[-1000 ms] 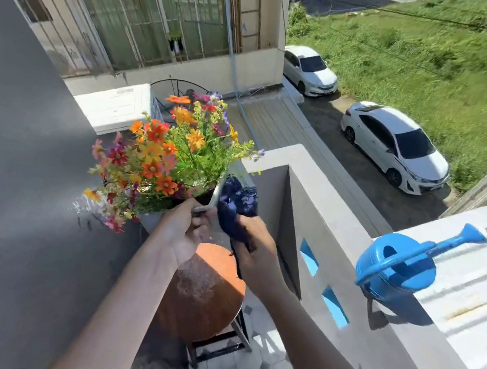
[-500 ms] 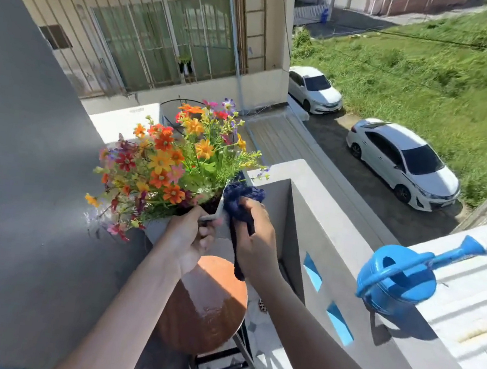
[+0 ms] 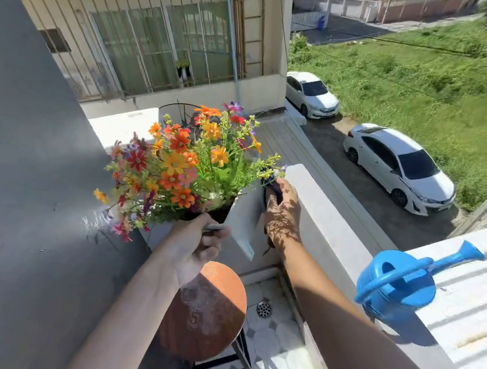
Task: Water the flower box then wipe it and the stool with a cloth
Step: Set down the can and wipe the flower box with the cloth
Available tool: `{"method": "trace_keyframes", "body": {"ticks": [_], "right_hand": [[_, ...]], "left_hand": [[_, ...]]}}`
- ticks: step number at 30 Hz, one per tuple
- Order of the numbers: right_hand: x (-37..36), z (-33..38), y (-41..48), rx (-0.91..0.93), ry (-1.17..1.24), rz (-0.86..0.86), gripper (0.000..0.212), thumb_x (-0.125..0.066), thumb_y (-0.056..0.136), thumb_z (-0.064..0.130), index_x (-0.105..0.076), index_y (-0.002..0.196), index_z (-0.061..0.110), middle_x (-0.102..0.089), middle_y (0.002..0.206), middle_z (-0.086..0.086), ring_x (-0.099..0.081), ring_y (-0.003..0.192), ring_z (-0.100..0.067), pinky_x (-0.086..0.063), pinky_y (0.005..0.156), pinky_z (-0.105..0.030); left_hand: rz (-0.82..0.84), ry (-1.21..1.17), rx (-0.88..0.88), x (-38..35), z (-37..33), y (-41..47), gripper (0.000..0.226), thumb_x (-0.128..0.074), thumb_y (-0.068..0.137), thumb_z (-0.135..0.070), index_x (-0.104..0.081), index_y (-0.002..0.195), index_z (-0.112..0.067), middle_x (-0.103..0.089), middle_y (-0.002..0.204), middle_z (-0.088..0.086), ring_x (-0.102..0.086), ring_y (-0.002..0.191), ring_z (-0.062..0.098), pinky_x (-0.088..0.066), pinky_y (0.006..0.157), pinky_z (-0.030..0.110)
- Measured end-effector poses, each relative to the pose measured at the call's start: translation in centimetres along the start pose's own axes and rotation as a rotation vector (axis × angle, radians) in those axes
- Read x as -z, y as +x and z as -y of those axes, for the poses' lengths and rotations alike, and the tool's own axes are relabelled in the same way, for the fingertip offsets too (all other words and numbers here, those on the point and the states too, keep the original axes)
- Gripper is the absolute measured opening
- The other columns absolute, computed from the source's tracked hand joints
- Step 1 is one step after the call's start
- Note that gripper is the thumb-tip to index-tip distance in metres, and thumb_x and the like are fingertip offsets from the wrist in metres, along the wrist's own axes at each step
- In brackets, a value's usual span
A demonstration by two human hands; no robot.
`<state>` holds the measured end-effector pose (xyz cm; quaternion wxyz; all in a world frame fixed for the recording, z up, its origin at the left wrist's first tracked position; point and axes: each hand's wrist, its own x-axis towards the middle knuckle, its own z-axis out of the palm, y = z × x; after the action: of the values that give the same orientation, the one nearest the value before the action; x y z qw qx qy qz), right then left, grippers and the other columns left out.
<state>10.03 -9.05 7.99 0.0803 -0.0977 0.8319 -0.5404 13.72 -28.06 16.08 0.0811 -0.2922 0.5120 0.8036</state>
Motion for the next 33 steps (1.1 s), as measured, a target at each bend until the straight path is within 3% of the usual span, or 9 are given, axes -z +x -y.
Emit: {"method": "trace_keyframes", "body": {"ticks": [2, 3, 5, 10, 13, 16, 23, 27, 33], "right_hand": [[0.3, 1.9, 0.9, -0.064, 0.258, -0.026, 0.011, -0.035, 0.106, 0.015, -0.04, 0.113, 0.022, -0.047, 0.112, 0.004, -0.042, 0.103, -0.012, -0.032, 0.09, -0.021], [0.3, 3.8, 2.1, -0.006, 0.305, -0.114, 0.015, -0.039, 0.104, 0.011, -0.044, 0.11, 0.023, -0.05, 0.11, 0.005, -0.047, 0.098, -0.012, -0.036, 0.09, -0.024], [0.0, 6.5, 5.6, 0.146, 0.35, -0.348, 0.021, -0.047, 0.094, 0.002, -0.056, 0.103, 0.018, -0.061, 0.1, 0.005, -0.056, 0.088, -0.009, -0.046, 0.087, -0.028], [-1.0, 5.6, 8.0, 0.178, 0.241, -0.465, 0.022, -0.051, 0.094, 0.016, -0.064, 0.106, 0.003, -0.068, 0.104, -0.014, -0.062, 0.094, -0.019, -0.051, 0.091, -0.033], [-1.9, 5.1, 6.1, 0.183, 0.277, -0.406, 0.013, -0.056, 0.097, 0.008, -0.063, 0.107, 0.005, -0.069, 0.103, -0.009, -0.06, 0.09, -0.009, -0.046, 0.083, -0.021], [-3.2, 5.2, 3.5, 0.182, 0.301, -0.307, 0.025, -0.06, 0.095, 0.008, -0.064, 0.119, 0.013, -0.067, 0.116, 0.0, -0.062, 0.108, -0.008, -0.044, 0.097, -0.018], [-4.9, 2.0, -1.3, 0.06, 0.276, -0.252, 0.037, -0.059, 0.093, 0.006, -0.058, 0.101, 0.042, -0.062, 0.108, 0.019, -0.056, 0.102, 0.015, -0.038, 0.09, -0.008], [-4.7, 2.5, -0.4, 0.04, 0.42, -0.304, 0.026, -0.058, 0.093, 0.002, -0.065, 0.109, 0.021, -0.067, 0.106, 0.013, -0.06, 0.098, 0.013, -0.041, 0.088, -0.007], [-2.9, 6.2, 1.3, 0.104, 0.482, -0.41, 0.024, -0.057, 0.098, 0.01, -0.059, 0.112, 0.029, -0.062, 0.099, 0.023, -0.057, 0.085, 0.023, -0.041, 0.082, -0.003]], "left_hand": [[-0.004, 0.059, -0.002, -0.3, 0.1, -0.3, 0.024, -0.041, 0.099, -0.002, -0.052, 0.078, 0.001, -0.059, 0.064, 0.01, -0.034, 0.032, 0.006, -0.025, 0.028, 0.016], [-0.006, 0.078, -0.01, -0.5, 0.3, -0.4, 0.028, -0.041, 0.099, -0.003, -0.046, 0.073, -0.007, -0.061, 0.057, 0.009, -0.035, 0.032, 0.007, -0.026, 0.029, 0.016], [-0.004, 0.076, -0.02, -0.7, 0.6, -0.1, 0.028, -0.041, 0.1, -0.003, -0.045, 0.074, -0.013, -0.061, 0.05, 0.005, -0.035, 0.034, 0.007, -0.027, 0.03, 0.017], [0.004, 0.04, -0.014, -1.3, 0.2, 0.5, 0.028, -0.04, 0.099, -0.004, -0.043, 0.071, -0.009, -0.058, 0.046, 0.003, -0.035, 0.032, 0.007, -0.025, 0.029, 0.016], [-0.005, 0.023, -0.021, -1.5, -0.1, 0.6, 0.026, -0.042, 0.098, -0.003, -0.044, 0.073, -0.007, -0.059, 0.048, 0.004, -0.035, 0.033, 0.007, -0.024, 0.029, 0.017], [-0.026, -0.01, -0.031, -1.4, -0.7, 1.1, 0.016, -0.043, 0.097, -0.003, -0.049, 0.083, -0.004, -0.058, 0.048, 0.003, -0.035, 0.033, 0.006, -0.025, 0.028, 0.016], [0.01, -0.049, -0.048, -1.2, -2.0, 0.7, 0.029, -0.04, 0.098, -0.003, -0.044, 0.07, -0.011, -0.059, 0.048, 0.003, -0.036, 0.034, 0.005, -0.026, 0.029, 0.015], [0.011, -0.014, -0.056, -1.4, -1.8, 0.5, 0.031, -0.04, 0.099, -0.004, -0.044, 0.069, -0.012, -0.059, 0.055, 0.005, -0.037, 0.035, 0.006, -0.029, 0.029, 0.016], [0.011, 0.159, -0.111, -1.7, -1.0, 0.4, 0.032, -0.041, 0.099, -0.004, -0.039, 0.069, -0.014, -0.063, 0.05, 0.004, -0.037, 0.038, 0.007, -0.029, 0.032, 0.017]]}}
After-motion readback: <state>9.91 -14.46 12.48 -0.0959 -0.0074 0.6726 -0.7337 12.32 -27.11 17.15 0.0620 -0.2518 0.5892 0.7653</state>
